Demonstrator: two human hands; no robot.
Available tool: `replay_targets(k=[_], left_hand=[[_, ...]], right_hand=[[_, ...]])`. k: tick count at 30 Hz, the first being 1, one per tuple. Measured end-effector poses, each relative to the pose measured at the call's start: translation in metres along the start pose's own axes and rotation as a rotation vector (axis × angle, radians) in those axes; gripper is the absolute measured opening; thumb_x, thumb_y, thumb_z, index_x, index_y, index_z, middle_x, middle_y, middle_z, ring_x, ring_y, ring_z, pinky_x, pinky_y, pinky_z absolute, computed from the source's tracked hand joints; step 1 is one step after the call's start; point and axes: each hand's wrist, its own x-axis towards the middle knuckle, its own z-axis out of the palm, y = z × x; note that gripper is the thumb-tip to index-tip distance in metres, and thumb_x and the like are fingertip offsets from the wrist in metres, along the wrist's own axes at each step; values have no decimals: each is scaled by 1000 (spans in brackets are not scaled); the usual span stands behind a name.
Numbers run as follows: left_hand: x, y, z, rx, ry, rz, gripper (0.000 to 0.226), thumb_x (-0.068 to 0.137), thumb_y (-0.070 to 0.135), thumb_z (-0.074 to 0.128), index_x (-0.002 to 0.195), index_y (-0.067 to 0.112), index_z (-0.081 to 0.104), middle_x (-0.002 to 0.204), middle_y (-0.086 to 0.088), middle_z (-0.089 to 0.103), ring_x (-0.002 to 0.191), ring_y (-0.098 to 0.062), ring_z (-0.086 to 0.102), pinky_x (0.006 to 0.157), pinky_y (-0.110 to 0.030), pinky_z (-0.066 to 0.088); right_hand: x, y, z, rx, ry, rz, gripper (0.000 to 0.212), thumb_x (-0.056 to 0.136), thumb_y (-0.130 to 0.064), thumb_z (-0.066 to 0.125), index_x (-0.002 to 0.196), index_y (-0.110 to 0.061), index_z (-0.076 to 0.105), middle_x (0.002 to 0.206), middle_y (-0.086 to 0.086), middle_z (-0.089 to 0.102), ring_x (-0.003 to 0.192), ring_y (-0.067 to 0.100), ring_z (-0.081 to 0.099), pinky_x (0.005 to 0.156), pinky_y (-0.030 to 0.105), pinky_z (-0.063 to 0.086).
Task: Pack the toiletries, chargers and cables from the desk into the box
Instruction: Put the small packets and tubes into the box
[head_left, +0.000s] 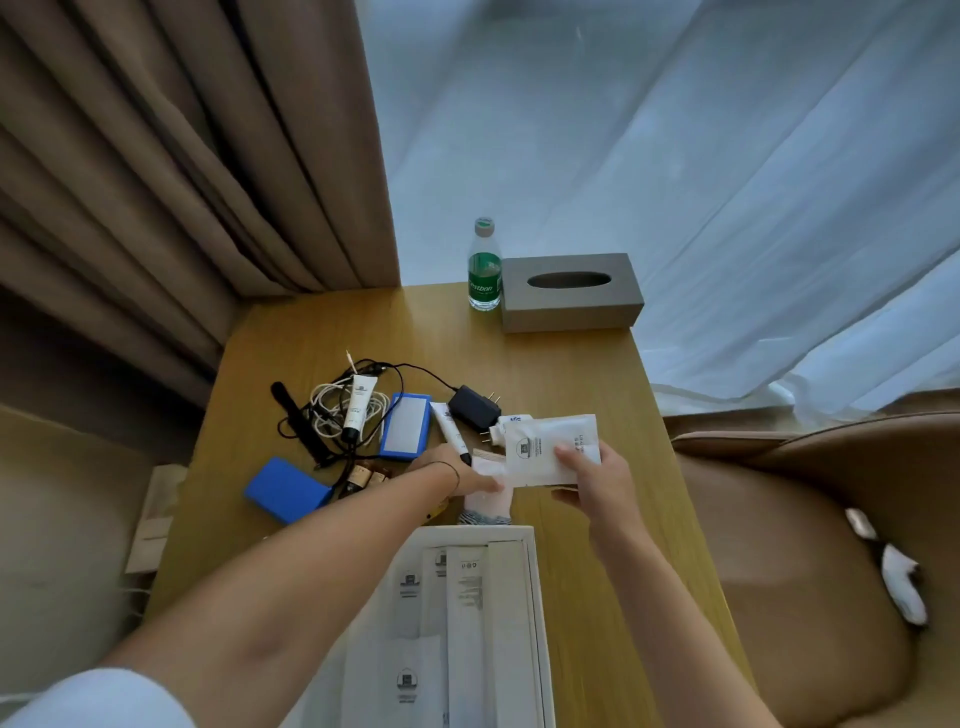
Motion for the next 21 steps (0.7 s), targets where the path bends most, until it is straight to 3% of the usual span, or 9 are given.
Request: replay_targets(k=[5, 11, 15, 19, 21], left_hand=[[6, 11, 8, 70, 49, -8, 85, 63, 67, 78, 125, 15, 53, 118, -8, 62, 103, -22, 62, 88, -34, 56], [1, 16, 8, -3, 37, 151, 35, 89, 39, 68, 110, 12, 61, 110, -8, 67, 100, -20, 66, 91, -32, 57], [-10, 12, 0, -174, 83, 309, 19, 92, 25, 67, 105, 13, 61, 106, -5, 68, 95, -20, 67, 70, -27, 54], [-28, 4, -15, -413, 165, 463, 14, 92, 23, 69, 102, 13, 65, 97, -1, 69, 92, -18, 65, 67, -24, 52], [-42, -2, -25, -550, 177, 526, 17, 88, 28, 74, 98, 16, 67, 86, 6, 68, 83, -12, 65, 59, -19, 48]], right_hand=[[-6, 7, 1, 73, -27, 5, 11, 91, -19, 70, 101, -22, 73, 89, -3, 80, 80, 11, 75, 59, 26, 58], [-14, 9, -1, 198, -13, 3, 15, 83, -10, 75, 97, -15, 72, 86, 0, 79, 78, 13, 74, 59, 26, 54], [-24, 4, -2, 276, -52, -19, 23, 79, 4, 72, 98, -9, 71, 88, 5, 78, 81, 19, 75, 62, 28, 57], [-38, -2, 4, 377, -69, -34, 23, 76, 11, 72, 91, -6, 71, 87, 9, 76, 81, 23, 74, 67, 31, 59], [-47, -5, 9, 434, -91, -40, 21, 72, 7, 74, 89, -5, 73, 89, 9, 75, 81, 22, 72, 70, 33, 58]])
